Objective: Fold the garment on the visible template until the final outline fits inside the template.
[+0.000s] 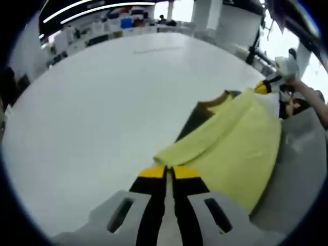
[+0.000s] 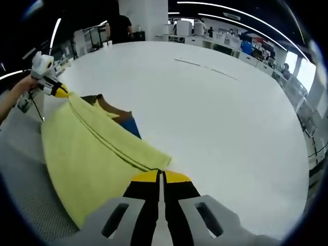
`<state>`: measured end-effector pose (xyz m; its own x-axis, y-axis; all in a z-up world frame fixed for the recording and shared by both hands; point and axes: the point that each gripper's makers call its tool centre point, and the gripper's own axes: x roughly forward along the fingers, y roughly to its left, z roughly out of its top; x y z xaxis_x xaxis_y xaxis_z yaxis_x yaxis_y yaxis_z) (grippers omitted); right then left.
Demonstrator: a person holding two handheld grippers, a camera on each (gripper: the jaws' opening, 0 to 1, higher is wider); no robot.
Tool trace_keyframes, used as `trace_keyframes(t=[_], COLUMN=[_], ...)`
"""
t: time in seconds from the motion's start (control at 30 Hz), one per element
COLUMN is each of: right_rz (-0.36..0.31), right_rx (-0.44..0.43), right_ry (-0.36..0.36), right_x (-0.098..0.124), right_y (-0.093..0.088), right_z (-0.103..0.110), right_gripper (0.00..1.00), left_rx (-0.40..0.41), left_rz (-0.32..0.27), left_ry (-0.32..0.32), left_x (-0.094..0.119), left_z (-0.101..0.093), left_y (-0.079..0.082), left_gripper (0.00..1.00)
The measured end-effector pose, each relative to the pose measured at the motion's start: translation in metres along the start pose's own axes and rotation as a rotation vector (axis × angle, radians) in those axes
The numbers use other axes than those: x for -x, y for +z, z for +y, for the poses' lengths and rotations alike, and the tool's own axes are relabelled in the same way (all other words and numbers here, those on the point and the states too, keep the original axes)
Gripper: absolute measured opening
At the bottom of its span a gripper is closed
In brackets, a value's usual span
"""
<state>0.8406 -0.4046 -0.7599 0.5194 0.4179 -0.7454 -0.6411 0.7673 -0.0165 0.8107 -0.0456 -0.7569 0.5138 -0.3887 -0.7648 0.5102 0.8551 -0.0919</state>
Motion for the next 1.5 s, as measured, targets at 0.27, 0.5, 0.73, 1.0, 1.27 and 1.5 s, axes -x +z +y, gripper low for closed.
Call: trace_keyframes(t=[0.27, 0.5, 0.73, 1.0, 1.27, 1.5], right_rz=[-0.011, -0.003, -0.007, -0.01, -0.012, -0.01], right_rx=[-0.012, -0.003, -0.005, -0.016, -0.03, -0.043], right_ry=[0.005, 0.0, -0.003, 0.002, 0.001, 0.002], right_x=[0.0, -0.006, -0.011, -0.015, -0.02, -0.025], right_y=[0.008, 0.015, 0.022, 0.025, 0.026, 0.024], right_z=[-0.004, -0.01, -0.015, -0.02, -0.023, -0.024], right_gripper=[0.03, 0.02, 0.02, 0.02, 0.02, 0.02], left_rx=[-0.01, -0.013, -0.009, 0.017, 0.041, 0.057], left_rz=[-0.013, -0.024, -0.031, -0.067, -0.075, -0.071], left_ry=[0.008, 0.004, 0.005, 0.025, 0.034, 0.038], left_x=[0.001, 0.0, -0.004, -0.007, -0.013, -0.02], left_z=[0.006, 0.012, 0.016, 0.023, 0.029, 0.032], left_y=[0.009, 0.02, 0.025, 0.031, 0.034, 0.031], left_gripper=[0.0, 0.0, 0.0, 0.0, 0.01, 0.01])
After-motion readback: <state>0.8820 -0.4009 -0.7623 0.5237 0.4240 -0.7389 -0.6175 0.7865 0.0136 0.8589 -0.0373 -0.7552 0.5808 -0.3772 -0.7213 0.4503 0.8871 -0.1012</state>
